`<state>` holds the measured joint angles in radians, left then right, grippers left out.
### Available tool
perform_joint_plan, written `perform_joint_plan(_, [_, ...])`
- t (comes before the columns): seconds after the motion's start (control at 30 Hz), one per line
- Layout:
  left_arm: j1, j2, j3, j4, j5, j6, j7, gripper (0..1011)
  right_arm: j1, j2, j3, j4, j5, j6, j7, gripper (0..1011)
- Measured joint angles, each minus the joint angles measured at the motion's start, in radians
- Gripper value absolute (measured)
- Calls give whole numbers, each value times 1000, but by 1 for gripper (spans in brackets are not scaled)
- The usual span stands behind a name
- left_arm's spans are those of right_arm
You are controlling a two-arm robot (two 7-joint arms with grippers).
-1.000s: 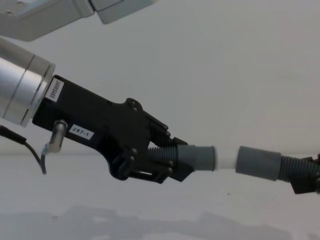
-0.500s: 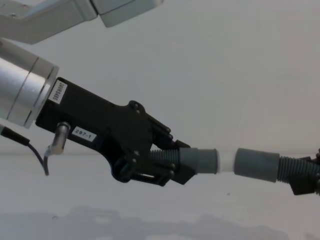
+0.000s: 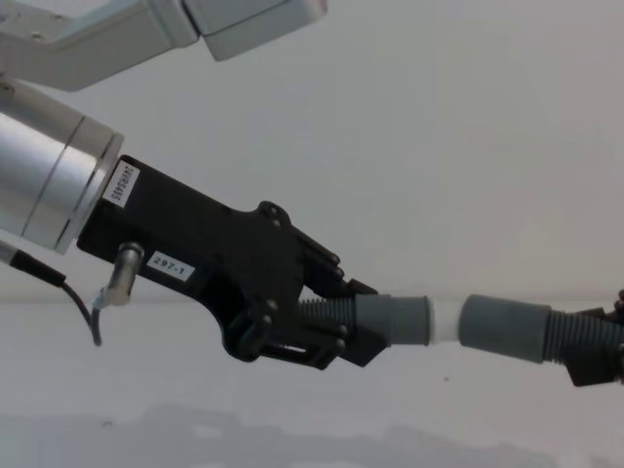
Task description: Use both hands to pick up one end of the pipe from the table, align the ends, and insert them.
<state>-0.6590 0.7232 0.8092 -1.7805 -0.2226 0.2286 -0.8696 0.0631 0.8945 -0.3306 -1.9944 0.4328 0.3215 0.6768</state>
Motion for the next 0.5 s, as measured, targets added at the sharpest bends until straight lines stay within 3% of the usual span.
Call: perform_joint_plan(0.5, [-6, -3, 7, 3, -2, -3, -6, 348, 5, 8, -7, 2, 5, -11, 5, 283])
